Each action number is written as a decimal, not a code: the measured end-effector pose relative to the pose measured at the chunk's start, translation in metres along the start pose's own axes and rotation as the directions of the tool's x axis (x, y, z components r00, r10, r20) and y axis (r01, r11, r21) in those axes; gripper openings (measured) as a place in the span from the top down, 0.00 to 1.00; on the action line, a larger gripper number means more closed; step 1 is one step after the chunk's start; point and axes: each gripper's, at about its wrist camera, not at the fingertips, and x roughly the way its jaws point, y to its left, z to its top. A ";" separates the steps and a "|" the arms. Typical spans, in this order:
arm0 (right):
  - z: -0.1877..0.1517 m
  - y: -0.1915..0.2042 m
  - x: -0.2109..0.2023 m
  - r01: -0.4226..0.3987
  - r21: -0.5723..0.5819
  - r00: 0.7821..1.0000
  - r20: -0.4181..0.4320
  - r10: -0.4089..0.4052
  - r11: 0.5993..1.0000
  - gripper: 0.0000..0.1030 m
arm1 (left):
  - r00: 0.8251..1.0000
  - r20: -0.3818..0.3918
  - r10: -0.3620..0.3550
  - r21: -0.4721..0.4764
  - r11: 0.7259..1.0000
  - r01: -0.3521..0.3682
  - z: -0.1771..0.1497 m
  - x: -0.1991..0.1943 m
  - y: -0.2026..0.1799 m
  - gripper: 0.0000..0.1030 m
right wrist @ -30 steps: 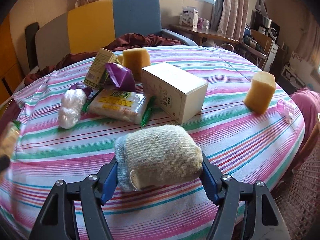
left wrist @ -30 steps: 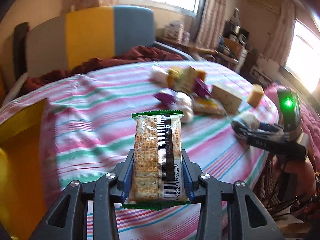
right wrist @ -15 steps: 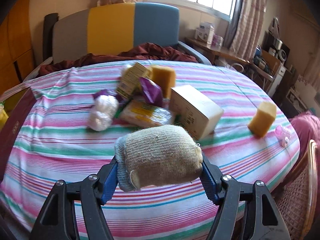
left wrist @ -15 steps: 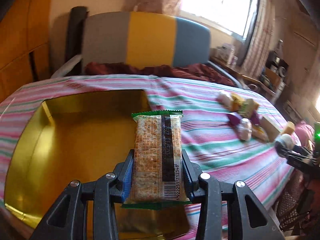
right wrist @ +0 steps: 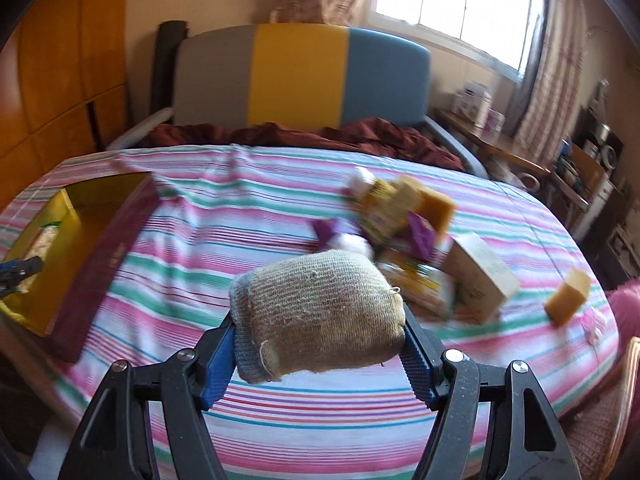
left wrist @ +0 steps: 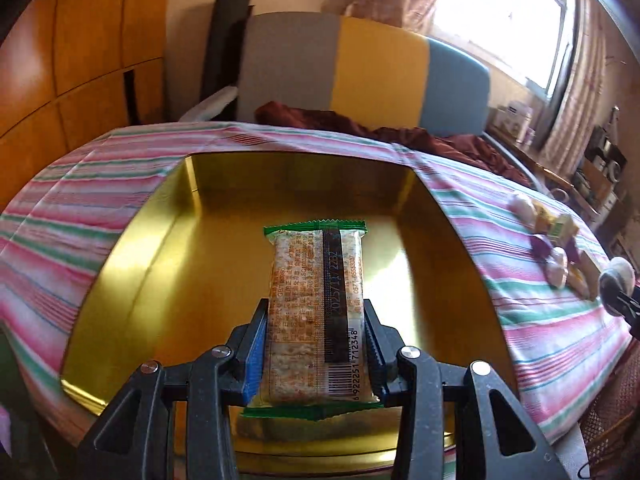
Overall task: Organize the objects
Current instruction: 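Lower the cracker packet into the gold tray with the left tool while the right tool carries the bundle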
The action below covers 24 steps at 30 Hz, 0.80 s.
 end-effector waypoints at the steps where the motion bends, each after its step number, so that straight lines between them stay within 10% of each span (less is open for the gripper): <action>1: 0.002 0.009 -0.001 -0.012 -0.012 1.000 0.004 0.012 1.000 0.31 | 1.000 -0.002 0.007 -0.011 1.000 -0.007 0.002 0.001 0.002 0.59; 24: 0.040 0.170 -0.023 -0.264 -0.200 0.961 0.032 0.275 0.944 0.30 | 0.970 -0.076 0.229 -0.055 0.971 -0.234 0.003 0.024 0.056 0.59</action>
